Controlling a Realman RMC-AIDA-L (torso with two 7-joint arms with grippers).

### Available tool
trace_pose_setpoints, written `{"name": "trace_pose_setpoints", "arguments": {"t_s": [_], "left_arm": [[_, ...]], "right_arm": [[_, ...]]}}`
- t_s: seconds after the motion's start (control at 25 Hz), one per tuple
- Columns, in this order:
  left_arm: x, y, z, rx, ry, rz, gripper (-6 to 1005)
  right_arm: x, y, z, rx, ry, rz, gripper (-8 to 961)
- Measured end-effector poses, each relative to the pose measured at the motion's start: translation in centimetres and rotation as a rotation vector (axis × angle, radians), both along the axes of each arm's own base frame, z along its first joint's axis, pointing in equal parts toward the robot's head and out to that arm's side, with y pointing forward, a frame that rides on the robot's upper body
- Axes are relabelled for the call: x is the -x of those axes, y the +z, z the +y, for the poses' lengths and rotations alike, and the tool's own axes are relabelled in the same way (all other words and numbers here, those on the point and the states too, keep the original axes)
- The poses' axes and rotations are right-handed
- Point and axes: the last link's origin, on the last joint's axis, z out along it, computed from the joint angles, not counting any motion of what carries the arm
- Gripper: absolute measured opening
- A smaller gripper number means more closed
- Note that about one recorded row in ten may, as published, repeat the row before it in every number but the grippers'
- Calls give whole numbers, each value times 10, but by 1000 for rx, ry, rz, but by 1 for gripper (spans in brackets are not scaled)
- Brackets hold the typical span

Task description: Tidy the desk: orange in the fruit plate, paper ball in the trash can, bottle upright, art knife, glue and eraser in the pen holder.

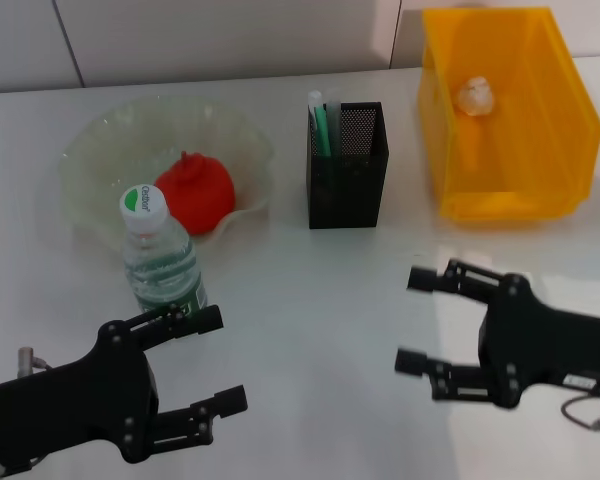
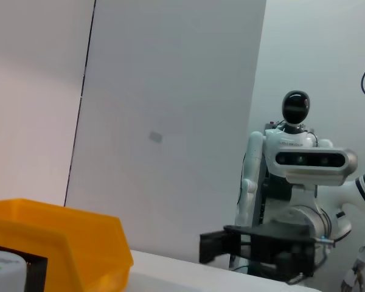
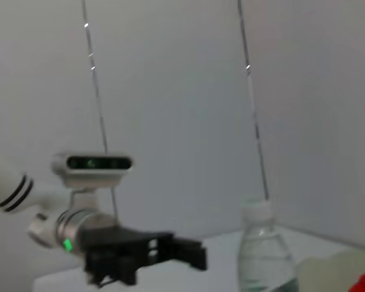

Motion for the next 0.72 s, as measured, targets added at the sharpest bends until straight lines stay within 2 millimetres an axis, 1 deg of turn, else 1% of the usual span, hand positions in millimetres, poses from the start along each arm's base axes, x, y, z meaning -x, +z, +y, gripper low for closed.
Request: {"name": "trace_pose_setpoints", "arguments": {"t_s": [0.04,0.2,0.72], "left_arm": [[0,0,1,2,-3,4,807],[0,-1,3,19,-22,28,806],[-6,-7,7,12,-39,42,804]], "right_arm": [[-1,-2,-3,18,3,-8,827],[-3,-8,-8,48,13,-32,827],[-2,-11,-2,44,30,-58,827]]}}
